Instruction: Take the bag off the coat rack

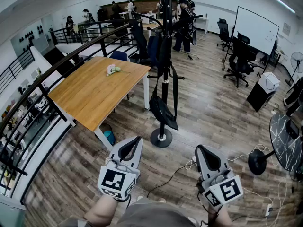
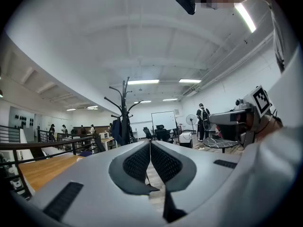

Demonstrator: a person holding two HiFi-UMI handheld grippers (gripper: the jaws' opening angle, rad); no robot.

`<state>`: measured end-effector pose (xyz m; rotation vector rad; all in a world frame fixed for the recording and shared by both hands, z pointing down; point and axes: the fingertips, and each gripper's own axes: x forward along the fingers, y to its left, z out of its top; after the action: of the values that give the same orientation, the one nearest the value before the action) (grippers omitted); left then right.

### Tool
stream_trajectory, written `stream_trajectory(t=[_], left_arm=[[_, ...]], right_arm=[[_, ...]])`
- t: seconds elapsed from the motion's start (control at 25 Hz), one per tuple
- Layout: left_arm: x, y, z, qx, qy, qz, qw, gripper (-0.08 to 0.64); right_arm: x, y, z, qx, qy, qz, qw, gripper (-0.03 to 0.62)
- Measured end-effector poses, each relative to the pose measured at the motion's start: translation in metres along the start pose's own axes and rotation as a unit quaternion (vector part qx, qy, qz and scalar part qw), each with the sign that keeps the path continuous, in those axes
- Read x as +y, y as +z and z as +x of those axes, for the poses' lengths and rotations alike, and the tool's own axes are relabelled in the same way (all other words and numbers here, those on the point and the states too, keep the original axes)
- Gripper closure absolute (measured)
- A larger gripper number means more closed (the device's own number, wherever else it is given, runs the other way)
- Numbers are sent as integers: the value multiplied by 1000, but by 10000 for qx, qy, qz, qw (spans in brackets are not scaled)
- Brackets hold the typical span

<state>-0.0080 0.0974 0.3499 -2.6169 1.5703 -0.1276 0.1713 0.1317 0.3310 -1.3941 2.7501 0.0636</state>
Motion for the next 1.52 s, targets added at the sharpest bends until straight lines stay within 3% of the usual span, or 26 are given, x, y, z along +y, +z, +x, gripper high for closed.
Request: stream_trajectory(t=[0.44,0.56,0.6,0.68,0.72,1.04,1.52], left_arm=[[2,0,3,44,-20,-4,10000,540],[3,6,0,-155,125,-129,9997,538],[5,9,-1,-302,213,-231,9990,537],[8,12,-5,-522,403,-424,9969,404],[10,12,-5,-550,489,-452,9963,390],[16,1,6,-250,628,-192,9975,360],[54,-13,85,-110,315,-219,9992,342]], right_arm=[[-5,1,3,-94,-70,168,9998,561],[-5,5,1,-230,-89,265,9993,560],[-6,5,1,-275,-109,293,9991,546],[-10,2,0,-290,-135,316,9990,394],[-11,0,-1,-281,-140,318,9990,385],[-23,-15,6,-105,-53,249,9996,385],[-71,-21,80,2,-265,85,9996,385]])
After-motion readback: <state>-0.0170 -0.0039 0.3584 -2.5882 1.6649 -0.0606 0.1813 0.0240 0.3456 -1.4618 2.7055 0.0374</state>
